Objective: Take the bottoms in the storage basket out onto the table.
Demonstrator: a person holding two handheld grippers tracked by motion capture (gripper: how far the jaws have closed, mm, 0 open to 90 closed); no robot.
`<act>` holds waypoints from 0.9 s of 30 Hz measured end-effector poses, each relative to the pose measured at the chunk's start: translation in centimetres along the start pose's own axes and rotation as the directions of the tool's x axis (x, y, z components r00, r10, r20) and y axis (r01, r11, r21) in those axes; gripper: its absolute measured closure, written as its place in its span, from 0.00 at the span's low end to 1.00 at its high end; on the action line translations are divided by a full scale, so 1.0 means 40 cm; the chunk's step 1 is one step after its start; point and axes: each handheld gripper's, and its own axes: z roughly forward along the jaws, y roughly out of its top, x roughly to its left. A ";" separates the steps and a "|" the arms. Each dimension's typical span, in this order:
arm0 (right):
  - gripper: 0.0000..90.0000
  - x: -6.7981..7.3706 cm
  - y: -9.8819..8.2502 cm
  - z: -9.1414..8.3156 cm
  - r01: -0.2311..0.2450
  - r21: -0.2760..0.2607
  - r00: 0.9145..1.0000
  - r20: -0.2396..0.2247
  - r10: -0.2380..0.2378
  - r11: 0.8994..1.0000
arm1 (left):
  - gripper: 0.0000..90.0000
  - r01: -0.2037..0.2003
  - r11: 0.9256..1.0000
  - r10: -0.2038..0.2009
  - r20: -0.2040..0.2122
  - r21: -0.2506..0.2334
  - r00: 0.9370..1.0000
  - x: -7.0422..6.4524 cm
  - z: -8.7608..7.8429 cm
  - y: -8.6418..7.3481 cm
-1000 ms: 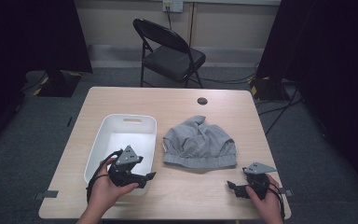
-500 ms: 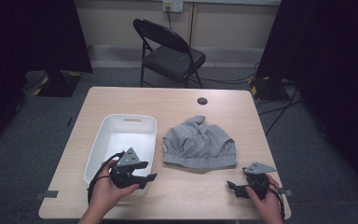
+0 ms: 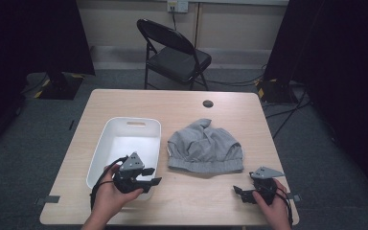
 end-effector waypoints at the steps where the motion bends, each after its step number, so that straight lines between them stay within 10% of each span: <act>1: 0.13 0.000 0.000 0.000 0.000 0.000 1.000 0.000 0.000 1.000 | 0.61 0.001 1.000 -0.001 0.001 -0.001 1.000 0.001 0.000 0.000; 27: 0.13 0.000 0.000 0.000 0.000 0.000 1.000 -0.001 0.000 1.000 | 0.73 0.021 0.999 -0.023 -0.044 -0.048 0.999 0.040 -0.007 0.003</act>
